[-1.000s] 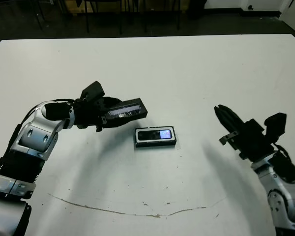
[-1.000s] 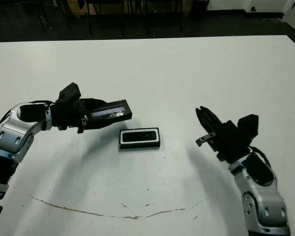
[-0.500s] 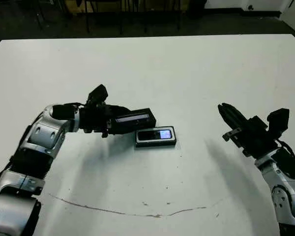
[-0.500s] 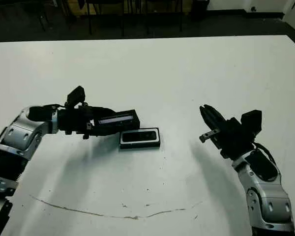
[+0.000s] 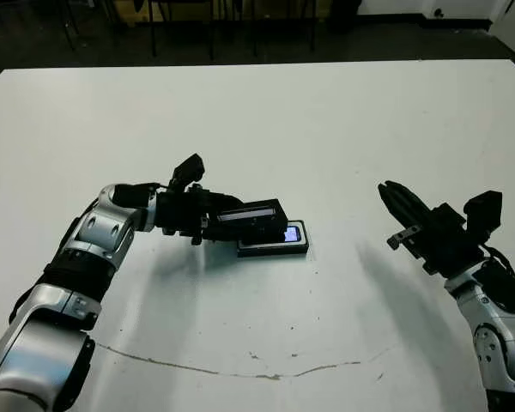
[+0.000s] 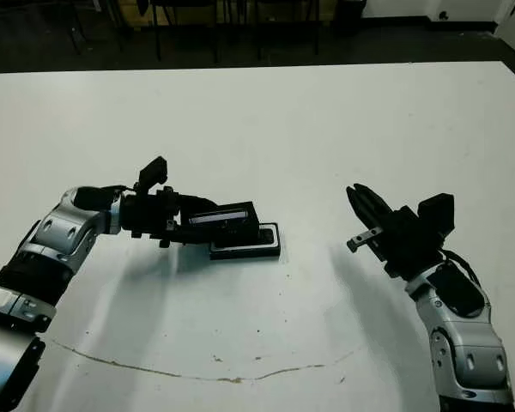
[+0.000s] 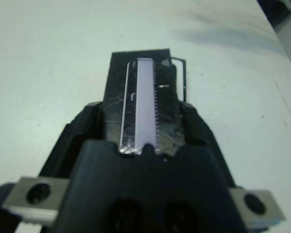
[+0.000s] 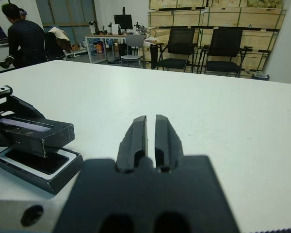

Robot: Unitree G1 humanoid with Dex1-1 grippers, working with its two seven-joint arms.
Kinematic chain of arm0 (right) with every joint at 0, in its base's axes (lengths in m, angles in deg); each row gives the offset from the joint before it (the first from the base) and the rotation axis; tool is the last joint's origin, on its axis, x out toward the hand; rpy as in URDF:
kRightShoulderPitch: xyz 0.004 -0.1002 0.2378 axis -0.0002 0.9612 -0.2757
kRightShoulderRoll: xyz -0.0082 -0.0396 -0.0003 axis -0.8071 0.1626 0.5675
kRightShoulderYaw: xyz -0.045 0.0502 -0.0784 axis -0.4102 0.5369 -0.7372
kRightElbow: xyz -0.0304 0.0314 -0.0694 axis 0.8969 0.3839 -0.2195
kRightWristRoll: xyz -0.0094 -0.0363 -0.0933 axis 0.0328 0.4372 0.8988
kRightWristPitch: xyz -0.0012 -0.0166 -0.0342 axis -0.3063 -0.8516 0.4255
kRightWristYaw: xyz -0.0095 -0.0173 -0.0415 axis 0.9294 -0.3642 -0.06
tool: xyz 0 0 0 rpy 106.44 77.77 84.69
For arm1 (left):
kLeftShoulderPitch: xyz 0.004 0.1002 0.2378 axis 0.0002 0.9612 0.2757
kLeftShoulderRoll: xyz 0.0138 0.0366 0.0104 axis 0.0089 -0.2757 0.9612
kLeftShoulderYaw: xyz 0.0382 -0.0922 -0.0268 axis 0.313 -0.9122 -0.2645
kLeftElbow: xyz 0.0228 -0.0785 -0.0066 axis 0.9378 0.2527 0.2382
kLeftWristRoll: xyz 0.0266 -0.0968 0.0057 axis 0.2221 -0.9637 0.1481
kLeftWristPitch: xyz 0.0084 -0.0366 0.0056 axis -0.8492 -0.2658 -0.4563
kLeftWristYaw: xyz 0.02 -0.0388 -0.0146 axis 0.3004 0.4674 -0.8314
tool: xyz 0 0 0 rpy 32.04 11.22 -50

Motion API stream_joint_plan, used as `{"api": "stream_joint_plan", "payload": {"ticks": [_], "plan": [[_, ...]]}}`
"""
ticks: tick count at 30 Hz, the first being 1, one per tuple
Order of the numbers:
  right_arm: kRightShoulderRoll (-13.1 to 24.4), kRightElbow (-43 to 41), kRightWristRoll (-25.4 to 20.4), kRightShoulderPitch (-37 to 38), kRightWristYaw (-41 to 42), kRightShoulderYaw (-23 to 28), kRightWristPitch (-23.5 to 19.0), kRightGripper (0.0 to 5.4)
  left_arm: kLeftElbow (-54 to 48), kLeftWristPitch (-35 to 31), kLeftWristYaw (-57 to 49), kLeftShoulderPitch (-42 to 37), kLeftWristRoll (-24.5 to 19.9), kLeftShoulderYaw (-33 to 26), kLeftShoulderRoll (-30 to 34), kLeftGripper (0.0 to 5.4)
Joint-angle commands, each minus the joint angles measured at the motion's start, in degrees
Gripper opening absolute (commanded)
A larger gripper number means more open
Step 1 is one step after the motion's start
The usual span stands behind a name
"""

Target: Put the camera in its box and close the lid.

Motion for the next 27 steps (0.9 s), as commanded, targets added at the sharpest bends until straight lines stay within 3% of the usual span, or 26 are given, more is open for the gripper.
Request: {"api": "stream_joint_plan", "payload": {"ticks": [1, 17, 27], "plan": [[0.53, -0.53, 0.72, 0.63, -0.83, -0.04, -0.93, 0.00, 3.26, -0.47, 0.95, -0.54, 3.22, 2.47, 0.41, 2.73], [0.54, 0.58, 0.85, 0.45, -0.67, 0.24, -0.45, 0.00, 2.77, 1.74, 4.71, -0.05, 3.36, 4.38, 0.48, 2.73], [0.42, 0.64, 1.73, 0.56, -0.82, -0.12, -0.19, 0.00, -0.11, -0.32, 5.55, 0.60, 3.32, 5.03, 0.60, 2.73]]}}
